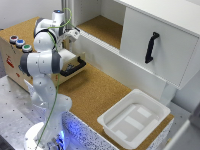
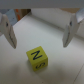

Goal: Go towards the yellow block and grasp it

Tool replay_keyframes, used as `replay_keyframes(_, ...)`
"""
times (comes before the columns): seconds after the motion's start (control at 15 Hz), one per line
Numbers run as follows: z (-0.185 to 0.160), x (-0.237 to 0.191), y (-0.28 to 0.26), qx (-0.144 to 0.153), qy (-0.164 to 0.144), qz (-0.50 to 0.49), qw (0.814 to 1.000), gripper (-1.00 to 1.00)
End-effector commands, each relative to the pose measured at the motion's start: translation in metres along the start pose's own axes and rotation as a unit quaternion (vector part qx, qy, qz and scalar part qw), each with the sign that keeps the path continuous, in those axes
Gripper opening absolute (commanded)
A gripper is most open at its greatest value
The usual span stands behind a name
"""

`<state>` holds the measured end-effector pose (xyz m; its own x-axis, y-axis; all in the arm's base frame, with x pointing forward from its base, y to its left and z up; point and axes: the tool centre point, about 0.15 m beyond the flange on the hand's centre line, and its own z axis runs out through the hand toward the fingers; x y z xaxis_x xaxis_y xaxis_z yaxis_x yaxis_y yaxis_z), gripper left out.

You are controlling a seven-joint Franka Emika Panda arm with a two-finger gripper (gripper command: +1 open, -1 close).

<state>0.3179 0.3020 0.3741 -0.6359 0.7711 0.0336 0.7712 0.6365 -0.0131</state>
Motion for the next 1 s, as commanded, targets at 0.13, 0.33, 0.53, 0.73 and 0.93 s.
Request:
replay_keyframes(0.13, 0.037, -0.017, -0.024, -0.088, -0.025, -0.092, 0.991, 1.00)
replay_keyframes(0.33, 0.039, -0.022, -0.025, -0.122, -0.041, -0.101, 0.986, 1.00)
replay_keyframes(0.53, 0.042, -0.026, -0.029, -0.141, -0.050, -0.086, 0.985, 1.00)
replay_keyframes(0.73, 0.045, -0.016, -0.027, -0.141, -0.045, -0.084, 0.985, 1.00)
replay_keyframes(0.93, 0.042, -0.002, -0.022, -0.144, -0.035, -0.082, 0.986, 1.00)
